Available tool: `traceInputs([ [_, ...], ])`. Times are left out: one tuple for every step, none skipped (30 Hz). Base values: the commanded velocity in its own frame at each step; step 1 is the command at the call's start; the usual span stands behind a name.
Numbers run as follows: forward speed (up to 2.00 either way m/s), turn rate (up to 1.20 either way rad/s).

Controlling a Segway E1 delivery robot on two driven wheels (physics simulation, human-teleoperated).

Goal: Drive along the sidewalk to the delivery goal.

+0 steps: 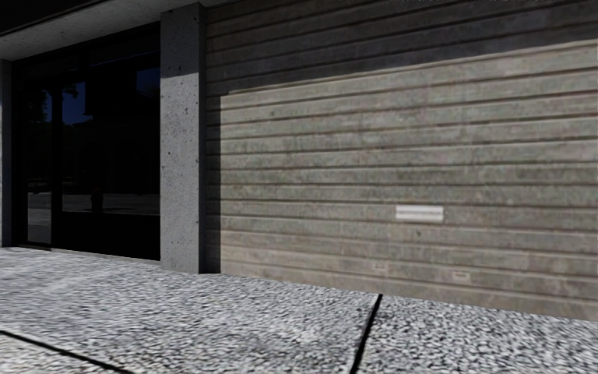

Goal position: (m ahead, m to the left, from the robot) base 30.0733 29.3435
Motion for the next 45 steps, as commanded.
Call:
traceInputs([
  [0.0, 0.12],
  [0.29, 0.34],
  [0.29, 0.34],
  [0.62, 0.44],
  [0.88, 0.49],
  [1.02, 0.51],
  [1.12, 0.53],
  [1.12, 0.53],
  [1.18, 0.54],
  [1.27, 0.55],
  [1.32, 0.55],
  [1.42, 0.55],
  [1.42, 0.55],
  [1.48, 0.55],
  [1.52, 0.55],
  [1.6, 0.55],
  [1.63, 0.56],
  [1.63, 0.56],
  [1.7, 0.57],
  [1.76, 0.57],
  [1.77, 0.59],
  [1.78, 0.62],
  [1.78, 0.62],
  [1.78, 0.65],
  [1.78, 0.66],
  [1.78, 0.67],
  [1.78, 0.67],
  [1.78, 0.69],
  [1.78, 0.7],
  [1.78, 0.7],
  [1.78, 0.73],
  [1.78, 0.73],
  [1.78, 0.79],
  [1.78, 0.81],
  [1.78, 0.81],
  [1.78, 0.82],
  [1.78, 0.82],
  [1.78, 0.82],
  [1.78, 0.82],
  [1.78, 0.82],
  [1.78, 0.82],
  [1.78, 0.82],
  [1.78, 0.82],
  [1.78, 0.82],
  [1.78, 0.82],
])
